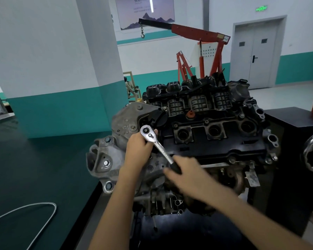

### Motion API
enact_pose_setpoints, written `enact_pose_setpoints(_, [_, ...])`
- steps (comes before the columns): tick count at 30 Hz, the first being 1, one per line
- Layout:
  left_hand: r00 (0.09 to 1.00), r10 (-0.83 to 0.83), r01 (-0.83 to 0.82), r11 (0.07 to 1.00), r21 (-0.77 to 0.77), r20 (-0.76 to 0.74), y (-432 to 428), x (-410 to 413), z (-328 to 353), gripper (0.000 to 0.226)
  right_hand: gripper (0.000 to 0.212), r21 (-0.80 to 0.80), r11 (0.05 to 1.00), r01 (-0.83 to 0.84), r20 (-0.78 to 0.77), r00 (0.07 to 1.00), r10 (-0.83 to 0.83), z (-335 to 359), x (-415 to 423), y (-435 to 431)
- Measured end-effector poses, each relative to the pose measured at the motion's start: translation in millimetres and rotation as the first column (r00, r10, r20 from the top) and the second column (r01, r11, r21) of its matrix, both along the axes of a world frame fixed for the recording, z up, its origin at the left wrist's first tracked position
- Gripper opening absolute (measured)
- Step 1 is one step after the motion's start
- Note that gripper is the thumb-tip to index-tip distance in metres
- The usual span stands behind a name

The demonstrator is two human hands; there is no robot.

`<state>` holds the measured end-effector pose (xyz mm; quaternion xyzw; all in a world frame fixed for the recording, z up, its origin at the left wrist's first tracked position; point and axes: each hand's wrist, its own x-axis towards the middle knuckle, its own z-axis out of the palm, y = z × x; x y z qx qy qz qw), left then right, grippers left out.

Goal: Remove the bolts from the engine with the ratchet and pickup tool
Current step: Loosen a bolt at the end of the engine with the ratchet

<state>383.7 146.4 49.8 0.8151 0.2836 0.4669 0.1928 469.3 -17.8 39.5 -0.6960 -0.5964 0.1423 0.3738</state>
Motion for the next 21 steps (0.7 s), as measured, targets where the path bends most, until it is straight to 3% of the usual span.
enact_pose_setpoints(3, [0.996, 0.067, -0.069, 0.997, -0.030, -0.050, 2, 4, 0, 0.048, 0.016, 0.046, 0.992, -0.118, -0.383, 0.915, 0.127, -20, -41, 4])
enact_pose_setpoints(5, [0.999, 0.044, -0.045, 0.998, -0.043, -0.016, 0, 3, 1, 0.044, 0.014, 0.022, 0.990, -0.141, -0.376, 0.916, 0.139, -20, -39, 5])
enact_pose_setpoints(7, [0.998, -0.046, 0.048, 0.998, -0.047, 0.049, -2, 0, 2, 0.041, 0.007, -0.014, 0.995, -0.102, -0.152, 0.983, 0.098, -7, -15, 4])
enact_pose_setpoints(9, [0.993, -0.099, 0.100, 0.995, -0.022, 0.068, -5, -4, 4, 0.027, 0.015, -0.071, 0.996, -0.060, 0.209, 0.975, 0.074, 20, 17, 4])
enact_pose_setpoints(12, [0.974, -0.179, 0.186, 0.982, -0.037, 0.140, -11, -7, 11, 0.013, 0.007, -0.180, 0.983, -0.038, 0.590, 0.796, 0.139, 77, 59, 12])
enact_pose_setpoints(14, [0.968, -0.203, 0.214, 0.974, -0.071, 0.146, -14, -7, 10, 0.020, 0.002, -0.163, 0.987, 0.001, 0.725, 0.678, 0.119, 103, 74, 17])
enact_pose_setpoints(16, [0.974, -0.180, 0.194, 0.976, -0.099, 0.139, -14, -6, 7, 0.026, 0.006, -0.095, 0.995, 0.039, 0.768, 0.638, 0.049, 105, 77, 17])
enact_pose_setpoints(19, [0.976, -0.155, 0.169, 0.982, -0.086, 0.153, -10, -6, 2, 0.015, 0.016, -0.015, 0.993, 0.118, 0.627, 0.775, -0.082, 66, 57, 6])
enact_pose_setpoints(21, [0.975, -0.135, 0.153, 0.984, -0.090, 0.176, -8, -4, 0, 0.023, 0.023, -0.037, 0.996, 0.085, 0.331, 0.941, -0.068, 28, 29, -1])
